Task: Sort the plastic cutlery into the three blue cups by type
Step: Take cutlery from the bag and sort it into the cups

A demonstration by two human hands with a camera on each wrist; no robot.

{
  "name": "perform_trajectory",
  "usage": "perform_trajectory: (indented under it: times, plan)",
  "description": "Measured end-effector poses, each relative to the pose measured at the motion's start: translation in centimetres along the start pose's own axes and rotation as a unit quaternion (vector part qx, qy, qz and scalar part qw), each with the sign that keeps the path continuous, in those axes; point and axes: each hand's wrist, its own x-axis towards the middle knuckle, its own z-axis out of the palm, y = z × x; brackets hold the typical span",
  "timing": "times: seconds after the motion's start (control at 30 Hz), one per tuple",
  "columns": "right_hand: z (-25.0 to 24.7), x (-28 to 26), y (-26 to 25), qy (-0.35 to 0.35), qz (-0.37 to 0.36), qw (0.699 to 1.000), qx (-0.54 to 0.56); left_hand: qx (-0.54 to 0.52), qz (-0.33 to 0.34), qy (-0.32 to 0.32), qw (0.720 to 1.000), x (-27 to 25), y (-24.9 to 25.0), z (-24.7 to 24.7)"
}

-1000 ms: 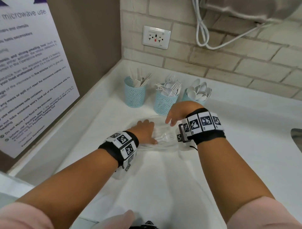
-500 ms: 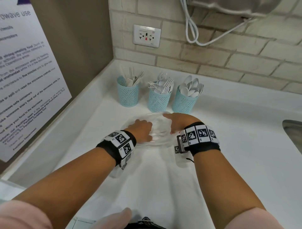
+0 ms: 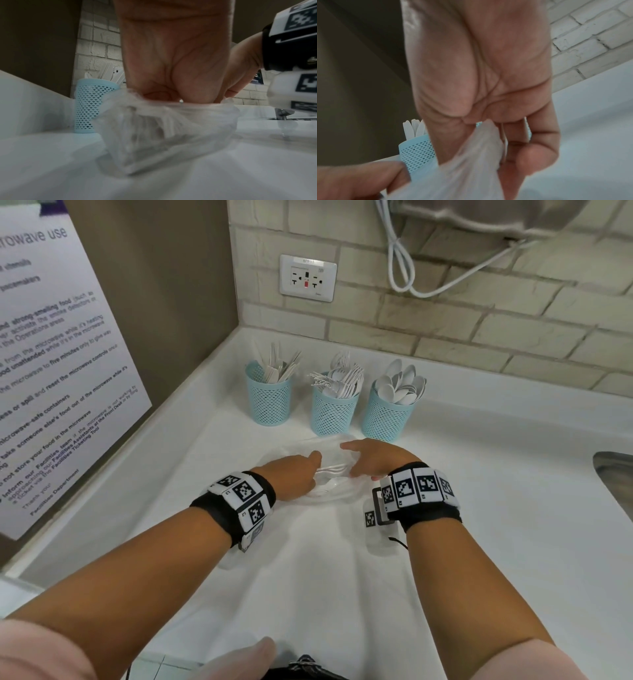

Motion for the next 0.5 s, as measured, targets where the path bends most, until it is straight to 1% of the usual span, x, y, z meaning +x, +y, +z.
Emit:
perform_trajectory:
  times: [0.07,0.17,0.27,0.37,0.43,0.5]
  plan:
    - [0.2,0.2,-0.1,0.014,-0.014,0.999,0.042,-0.014,0.003,0.011,1.0,0.0,0.0,0.1]
    - [0.4,0.7,-0.3,0.049,-0.027,0.996,0.063,0.004,0.008,0.04,0.999,0.1,-0.1,0.5]
    - [0.7,0.9,0.1,0.08,-0.014,0.993,0.087,0.024,0.007,0.047,0.999,0.5,-0.3,0.7]
    - [1.0,1.1,0.8,0.118,0.001,0.986,0.121,-0.003,0.015,0.054,0.998,0.6,-0.3,0.6]
    - [1.2,1.1,0.9,0.107,0.014,0.985,0.136,-0.016,0.016,0.064,0.998,0.6,-0.3,0.6]
    - [1.4,1.1,0.8,0.075,0.018,0.988,0.131,-0.024,0.013,0.085,0.996,0.7,-0.4,0.7]
